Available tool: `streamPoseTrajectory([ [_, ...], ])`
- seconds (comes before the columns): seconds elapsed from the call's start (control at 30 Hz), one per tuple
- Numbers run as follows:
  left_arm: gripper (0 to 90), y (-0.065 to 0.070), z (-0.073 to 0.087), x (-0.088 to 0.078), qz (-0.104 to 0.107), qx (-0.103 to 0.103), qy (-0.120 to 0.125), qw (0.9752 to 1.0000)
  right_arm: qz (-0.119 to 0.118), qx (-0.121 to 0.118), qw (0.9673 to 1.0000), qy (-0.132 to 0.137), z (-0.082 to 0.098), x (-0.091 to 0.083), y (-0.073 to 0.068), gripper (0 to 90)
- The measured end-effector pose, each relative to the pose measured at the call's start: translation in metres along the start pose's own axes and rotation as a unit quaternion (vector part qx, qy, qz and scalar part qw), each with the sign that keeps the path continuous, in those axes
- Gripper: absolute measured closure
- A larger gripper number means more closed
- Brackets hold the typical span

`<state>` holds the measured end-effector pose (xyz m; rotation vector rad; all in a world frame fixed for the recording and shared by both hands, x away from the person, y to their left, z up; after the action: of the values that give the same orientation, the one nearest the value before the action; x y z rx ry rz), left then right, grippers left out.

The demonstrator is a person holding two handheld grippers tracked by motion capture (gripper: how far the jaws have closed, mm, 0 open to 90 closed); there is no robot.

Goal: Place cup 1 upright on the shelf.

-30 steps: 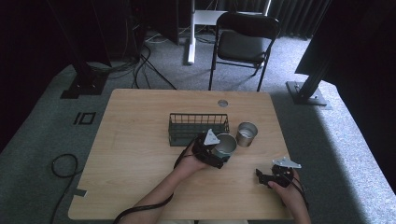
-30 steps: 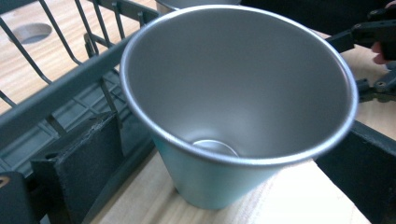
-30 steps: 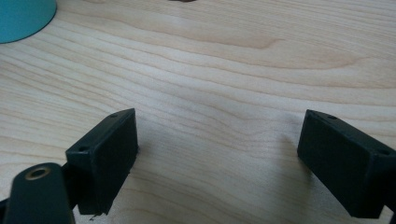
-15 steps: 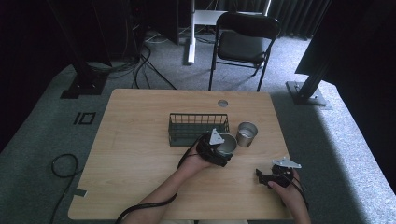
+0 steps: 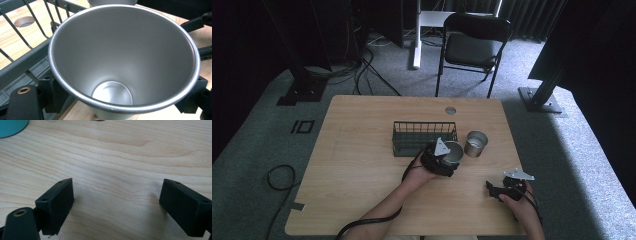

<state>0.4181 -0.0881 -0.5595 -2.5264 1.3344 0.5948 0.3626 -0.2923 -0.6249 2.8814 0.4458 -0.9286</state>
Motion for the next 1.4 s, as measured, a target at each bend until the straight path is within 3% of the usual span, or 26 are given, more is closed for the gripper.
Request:
streamPoseTrajectory([
  [0.33,16.8,0.009,-0.003,-0.013,0.009,0.02,-0.007,0.9997,0.0,-0.001,1.0,0.0,0.0,0.0,0.0,11.8],
  [0.8,16.8,0.011,-0.024,-0.034,0.016,0.023,0.003,0.9996,0.0,0.0,1.0,0.0,0.0,0.0,0.0,11.8],
  [0.9,16.8,0.012,-0.028,-0.039,0.016,0.032,0.003,0.9994,0.0,0.0,1.0,0.0,0.0,0.0,0.0,11.8],
  [1.4,16.8,-0.002,-0.055,-0.062,-0.001,0.03,0.027,0.9992,0.0,0.0,1.0,0.001,0.0,0.0,0.0,11.8],
])
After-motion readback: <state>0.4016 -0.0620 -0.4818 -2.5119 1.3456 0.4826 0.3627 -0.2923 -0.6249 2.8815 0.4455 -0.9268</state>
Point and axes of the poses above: each handheld gripper's, and its own axes: x roughly forward along the jaws, z roughly out of its underside, y roughly to its right, the point moved 10 cm from there along x, roughly forward along the jaws, and after that the axes turned 8 degrees about y, right-handed, at the moved point
